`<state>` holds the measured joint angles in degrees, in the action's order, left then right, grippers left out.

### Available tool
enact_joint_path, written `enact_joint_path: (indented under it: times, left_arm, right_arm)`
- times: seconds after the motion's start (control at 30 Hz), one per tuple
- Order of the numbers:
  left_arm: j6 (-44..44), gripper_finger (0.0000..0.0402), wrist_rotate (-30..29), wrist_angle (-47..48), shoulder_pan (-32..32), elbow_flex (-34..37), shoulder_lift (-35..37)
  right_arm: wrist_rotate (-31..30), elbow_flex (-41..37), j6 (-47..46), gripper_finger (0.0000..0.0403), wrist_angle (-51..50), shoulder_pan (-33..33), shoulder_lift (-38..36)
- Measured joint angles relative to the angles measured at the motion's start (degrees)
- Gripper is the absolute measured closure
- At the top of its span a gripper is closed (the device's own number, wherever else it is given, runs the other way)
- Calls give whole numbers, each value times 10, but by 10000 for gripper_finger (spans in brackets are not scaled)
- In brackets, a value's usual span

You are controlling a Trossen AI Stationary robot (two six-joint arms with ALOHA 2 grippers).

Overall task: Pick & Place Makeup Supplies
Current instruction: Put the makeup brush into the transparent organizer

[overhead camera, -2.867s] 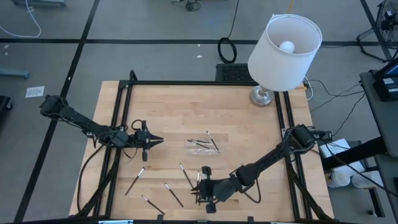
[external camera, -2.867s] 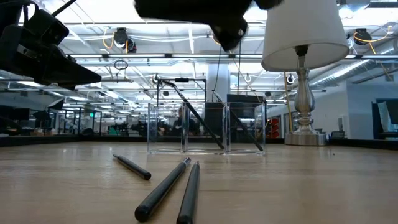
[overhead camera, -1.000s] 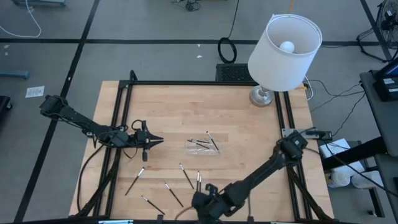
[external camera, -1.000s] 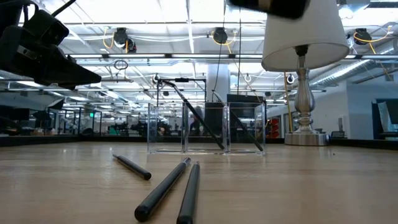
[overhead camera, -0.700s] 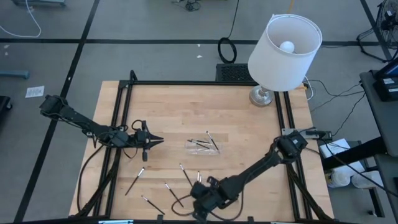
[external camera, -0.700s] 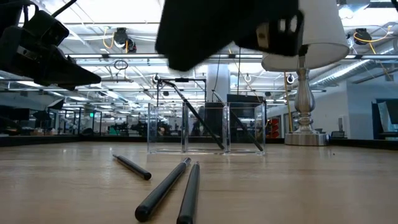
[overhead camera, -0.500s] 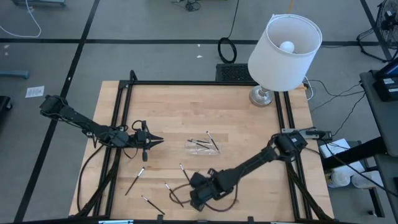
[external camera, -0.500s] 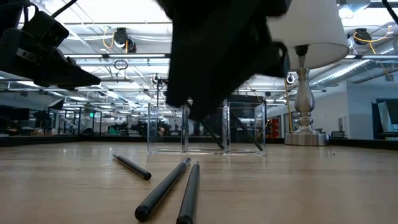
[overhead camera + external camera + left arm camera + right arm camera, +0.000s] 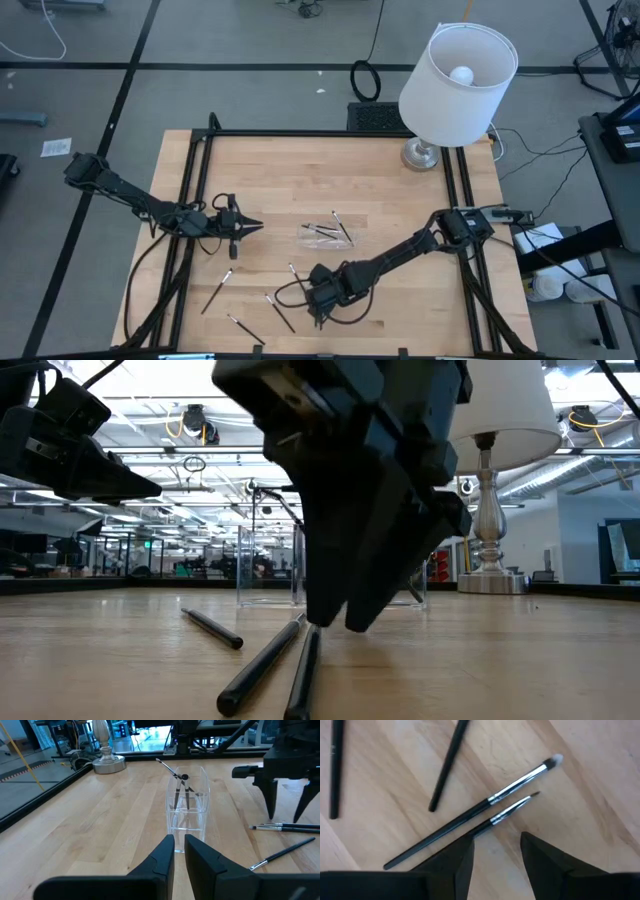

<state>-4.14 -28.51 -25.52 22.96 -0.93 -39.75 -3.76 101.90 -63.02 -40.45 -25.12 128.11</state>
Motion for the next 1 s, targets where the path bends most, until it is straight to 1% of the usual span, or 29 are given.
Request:
enact_joint_path:
  times: [0.3,0.47,0.8,1.0]
  left_arm:
    - [0,350,0,0,0,0,0]
    - [0,350,0,0,0,0,0]
    - [0,350,0,0,0,0,0]
    - [0,350,0,0,0,0,0]
  right_arm:
    - [-4,-8,3,248,30,12,0]
    - [-7,-8,5,248,30,16,0]
    - [-10,-7,7,248,-12,16,3]
    - [-9,-43,21,248,12,15,1]
